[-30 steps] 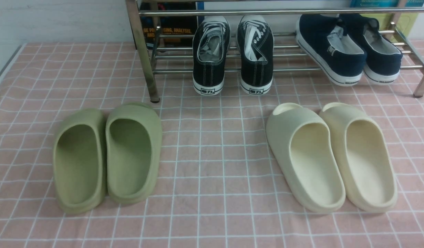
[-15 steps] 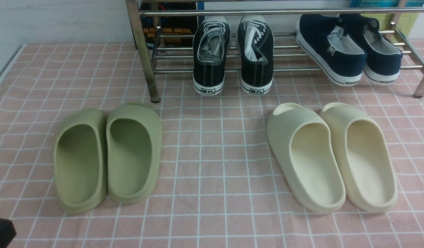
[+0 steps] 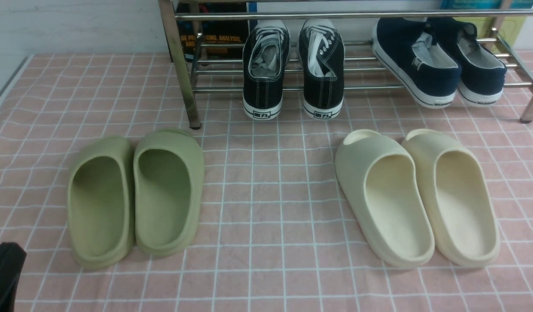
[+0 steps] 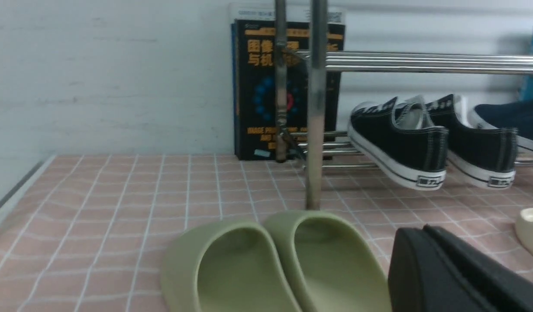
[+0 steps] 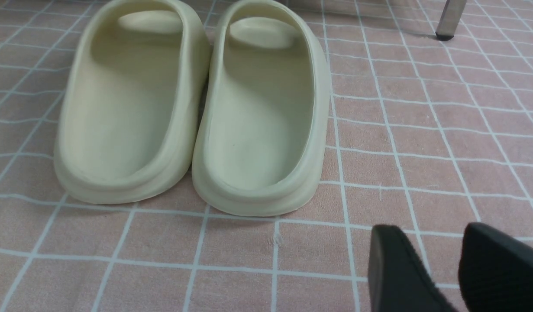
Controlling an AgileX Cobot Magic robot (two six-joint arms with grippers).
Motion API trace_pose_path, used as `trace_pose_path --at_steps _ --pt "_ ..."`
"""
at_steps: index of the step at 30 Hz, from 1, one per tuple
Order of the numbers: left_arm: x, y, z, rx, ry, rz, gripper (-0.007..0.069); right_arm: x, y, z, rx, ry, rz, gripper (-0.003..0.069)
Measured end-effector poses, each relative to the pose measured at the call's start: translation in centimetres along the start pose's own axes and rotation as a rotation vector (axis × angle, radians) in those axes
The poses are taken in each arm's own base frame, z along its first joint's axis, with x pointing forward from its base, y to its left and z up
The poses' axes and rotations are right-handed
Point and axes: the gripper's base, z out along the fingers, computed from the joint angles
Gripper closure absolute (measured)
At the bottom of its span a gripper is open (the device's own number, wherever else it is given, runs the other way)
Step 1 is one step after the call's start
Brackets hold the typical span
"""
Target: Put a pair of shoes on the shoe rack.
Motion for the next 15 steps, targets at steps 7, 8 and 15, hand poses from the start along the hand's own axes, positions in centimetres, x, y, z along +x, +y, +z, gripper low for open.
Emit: trace_pose_path --at_steps 7,8,15 --pt "2.7 0.5 -0.4 -0.069 0.264 -0.020 0.0604 0.0 0.0 0.0 0.000 0.000 0.000 0.0420" --pt "3.1 0.6 -0.6 -0.076 0.308 -0.031 0.0603 0.0 0.0 0.0 0.000 0.000 0.000 0.0420" --pt "3.7 0.6 -0.9 -0.076 0.390 -0.012 0.0603 0.0 0.0 0.0 0.000 0.000 0.000 0.0420"
